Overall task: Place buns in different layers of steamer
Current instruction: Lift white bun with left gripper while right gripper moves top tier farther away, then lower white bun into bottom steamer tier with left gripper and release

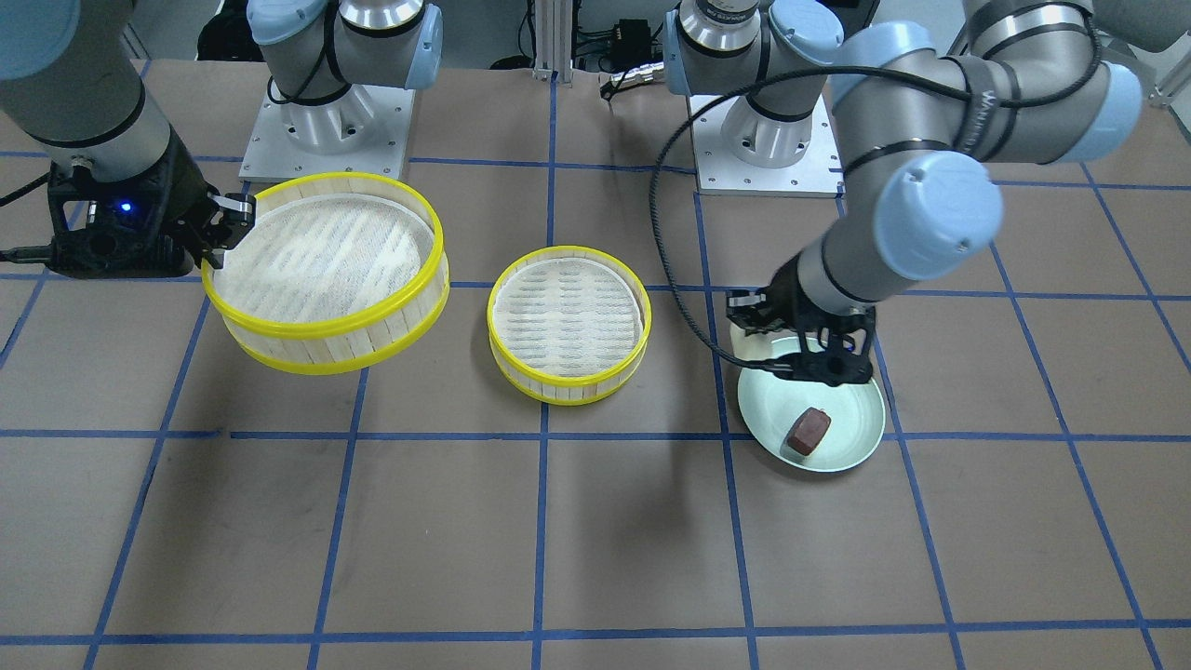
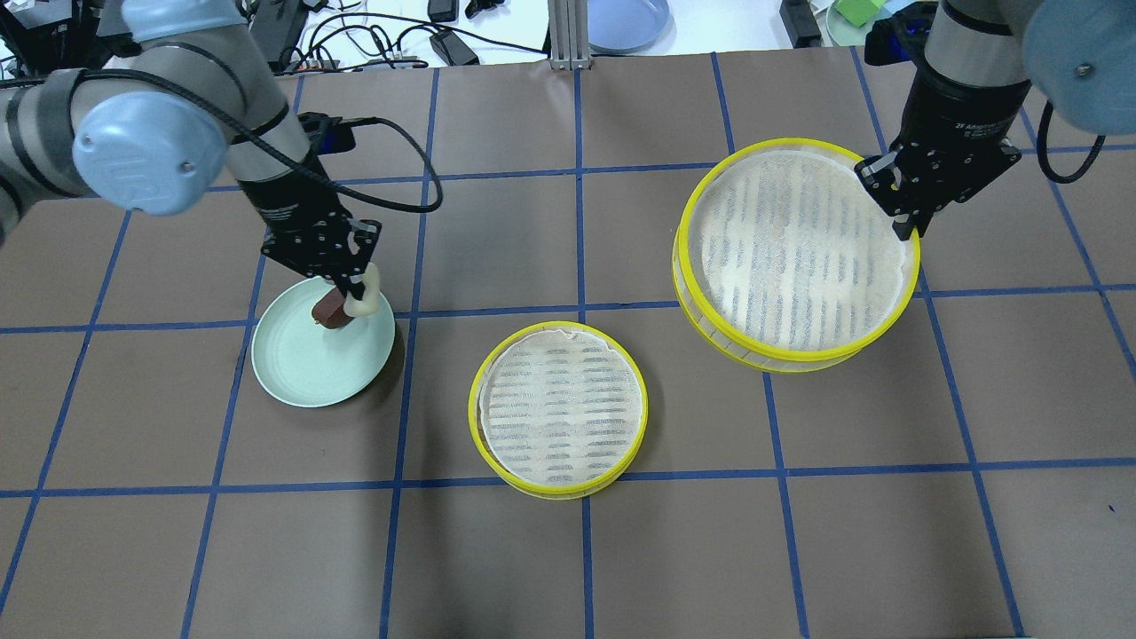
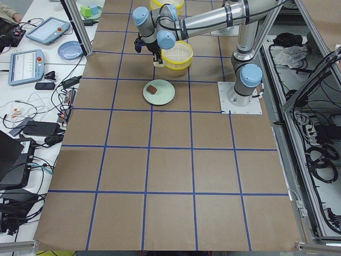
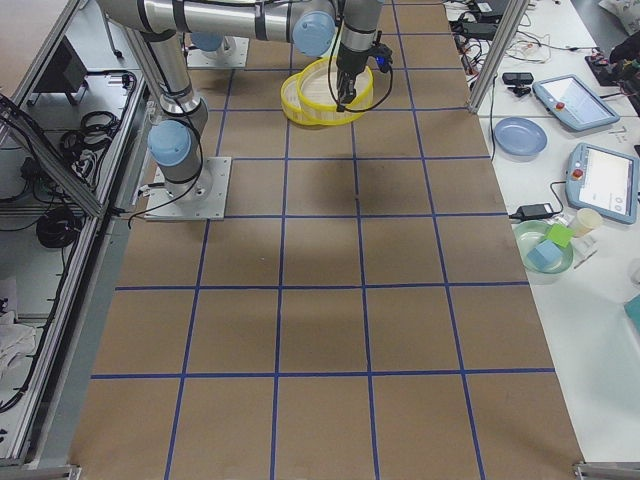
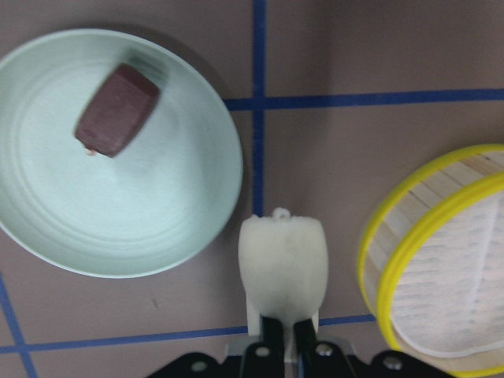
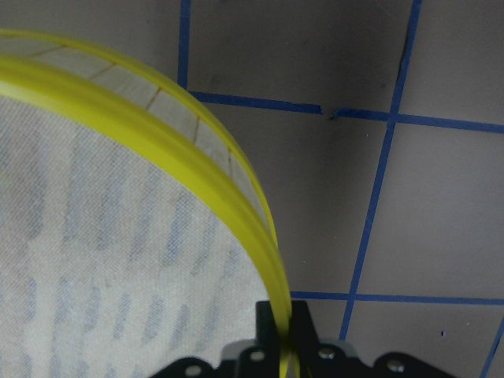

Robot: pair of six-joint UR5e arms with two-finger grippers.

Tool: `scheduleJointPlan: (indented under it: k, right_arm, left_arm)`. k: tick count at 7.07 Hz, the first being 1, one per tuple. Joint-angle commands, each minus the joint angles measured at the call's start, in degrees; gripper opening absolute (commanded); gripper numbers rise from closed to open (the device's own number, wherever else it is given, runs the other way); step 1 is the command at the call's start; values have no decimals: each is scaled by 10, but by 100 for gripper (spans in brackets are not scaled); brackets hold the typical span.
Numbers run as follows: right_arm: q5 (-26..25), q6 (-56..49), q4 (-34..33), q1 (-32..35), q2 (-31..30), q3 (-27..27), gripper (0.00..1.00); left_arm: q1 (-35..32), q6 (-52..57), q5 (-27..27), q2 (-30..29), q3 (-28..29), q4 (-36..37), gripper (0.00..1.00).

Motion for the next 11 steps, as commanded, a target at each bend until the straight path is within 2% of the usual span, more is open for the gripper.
scheduleJointPlan:
  k: [1,3,4,5,6,7,8,9,11]
  right_arm:
    - [1,-1,0,1,-1,2,0]
    - [2,0,0,1,-2,2,0]
    - [2,0,0,1,-2,2,0]
    - [2,0,0,1,-2,2,0]
    - [2,-1,0,1,-2,2,0]
    - [2,-1,1,1,-2,2,0]
    - [2,-1,1,2,-3,2,0]
    - [3,0,4,2,-2,3,0]
    - [4,4,4,3,-3,4,0]
  left_arm:
    - [-117,-170,-70,4,-5,-2,0]
    - [-160,-191,-87,-9,-46,43,0]
    - [-159,-181,-88,-18,-62,79,0]
    - [-160,-181,-90,-30,-63,83,0]
    - [-164,-179,-89,-31,-66,79,16]
    - [-164,-179,-87,-32,-71,78,78]
    - [-164,-180,-89,-32,-72,78,96]
    - [-164,-181,-90,-31,-72,78,100]
    - [-164,-183,-89,-29,-69,78,100]
